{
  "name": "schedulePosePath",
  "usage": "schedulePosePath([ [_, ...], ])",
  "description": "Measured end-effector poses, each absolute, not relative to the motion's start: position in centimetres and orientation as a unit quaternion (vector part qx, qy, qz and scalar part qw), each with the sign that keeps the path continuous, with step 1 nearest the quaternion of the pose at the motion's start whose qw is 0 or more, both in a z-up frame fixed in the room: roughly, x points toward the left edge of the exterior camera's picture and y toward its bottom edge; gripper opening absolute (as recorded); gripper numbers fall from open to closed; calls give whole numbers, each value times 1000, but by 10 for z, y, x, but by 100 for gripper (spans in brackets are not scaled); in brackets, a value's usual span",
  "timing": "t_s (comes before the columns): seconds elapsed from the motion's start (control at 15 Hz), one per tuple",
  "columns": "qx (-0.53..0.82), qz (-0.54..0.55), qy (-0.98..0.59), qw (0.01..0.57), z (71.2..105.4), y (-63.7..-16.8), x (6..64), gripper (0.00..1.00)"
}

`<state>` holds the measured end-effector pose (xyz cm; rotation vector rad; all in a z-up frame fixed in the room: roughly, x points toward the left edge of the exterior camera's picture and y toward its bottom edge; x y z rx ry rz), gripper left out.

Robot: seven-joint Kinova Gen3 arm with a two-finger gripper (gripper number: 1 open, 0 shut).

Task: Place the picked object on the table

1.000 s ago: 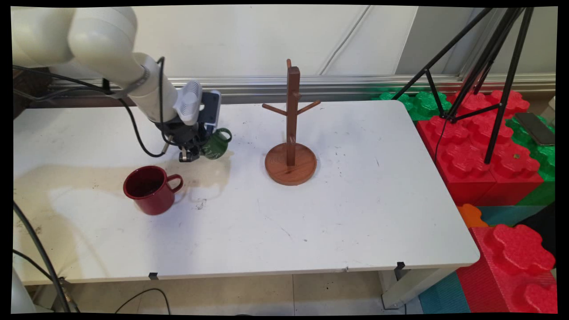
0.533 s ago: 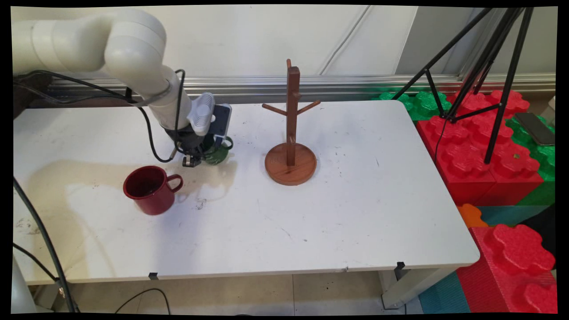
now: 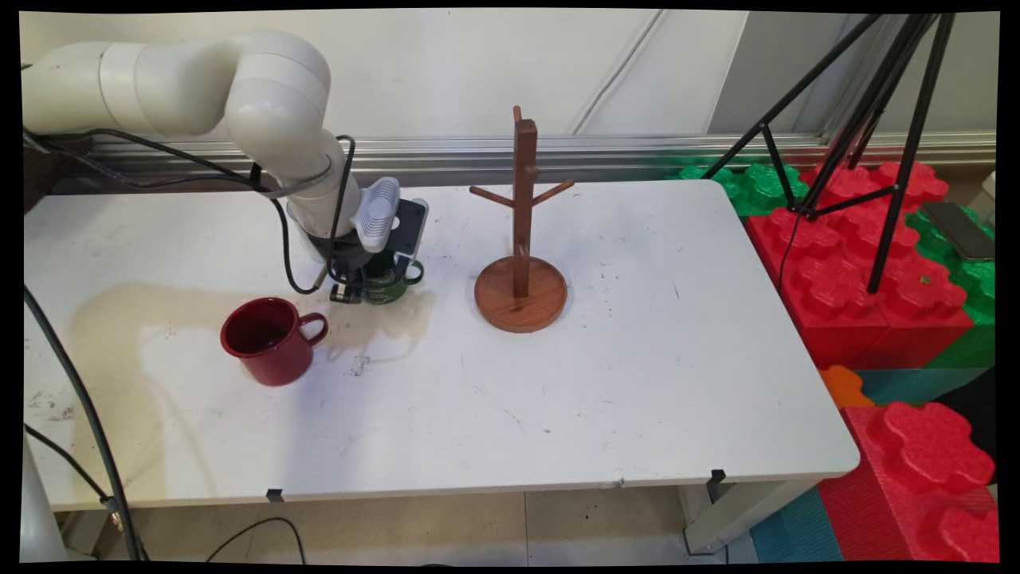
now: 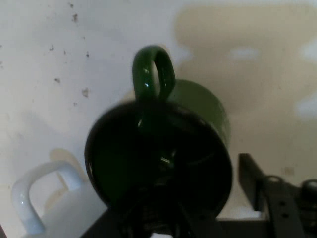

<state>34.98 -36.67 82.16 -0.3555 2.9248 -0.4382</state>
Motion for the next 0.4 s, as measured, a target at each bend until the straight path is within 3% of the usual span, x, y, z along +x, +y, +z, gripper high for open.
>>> schedulePosePath([
  [0.4, -113, -151, 978, 88, 823, -370, 345, 100],
])
